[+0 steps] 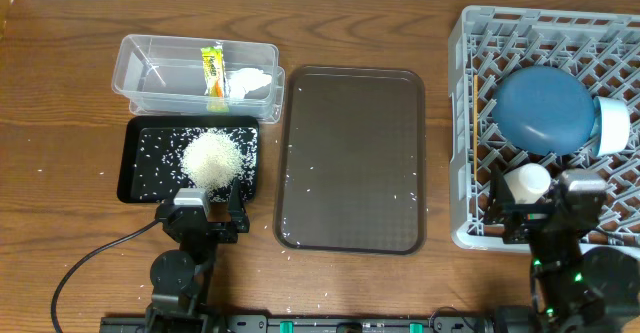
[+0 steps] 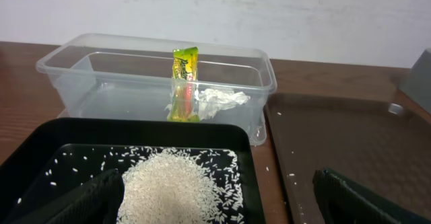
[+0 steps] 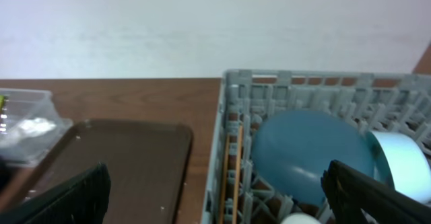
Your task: Sort waste into correct bins and load items into the dishwasher rack
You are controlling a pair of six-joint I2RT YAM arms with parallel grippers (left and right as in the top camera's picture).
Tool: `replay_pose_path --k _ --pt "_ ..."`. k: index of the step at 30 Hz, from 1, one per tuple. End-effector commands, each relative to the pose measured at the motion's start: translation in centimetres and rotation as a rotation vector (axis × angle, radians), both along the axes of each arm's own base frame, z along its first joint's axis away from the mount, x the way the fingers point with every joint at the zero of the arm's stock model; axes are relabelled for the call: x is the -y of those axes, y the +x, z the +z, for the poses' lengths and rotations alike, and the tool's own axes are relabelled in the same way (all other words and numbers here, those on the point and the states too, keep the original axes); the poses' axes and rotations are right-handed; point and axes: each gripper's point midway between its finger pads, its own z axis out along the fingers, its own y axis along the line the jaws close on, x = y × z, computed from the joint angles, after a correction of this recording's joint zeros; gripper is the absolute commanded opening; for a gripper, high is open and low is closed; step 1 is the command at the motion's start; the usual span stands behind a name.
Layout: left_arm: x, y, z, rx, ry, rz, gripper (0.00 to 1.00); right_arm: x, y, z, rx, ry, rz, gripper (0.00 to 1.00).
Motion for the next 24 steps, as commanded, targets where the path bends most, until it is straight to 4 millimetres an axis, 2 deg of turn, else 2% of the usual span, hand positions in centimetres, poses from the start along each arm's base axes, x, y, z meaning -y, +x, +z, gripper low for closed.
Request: replay_pose_path --k 1,10,17,24 --pt "-0.2 0.0 -1.6 -0.038 0.001 0.012 0.93 0.8 0.1 -2.4 0.023 -0.013 -0.036 0.99" --pt "-0.2 0.0 -1.6 -0.038 0.001 0.012 0.93 1.1 1.4 -8.2 0.13 -0.008 -0.05 0.99" --pt "-0.2 0.0 -1.6 -0.038 0.001 0.012 0.93 1.1 2.3 -11.4 0.143 -0.009 -0.052 0.99" --pt "-0.2 0.0 -1.6 -0.038 0.001 0.012 0.93 1.1 2.3 -12.1 0.113 -0.01 -0.052 0.99"
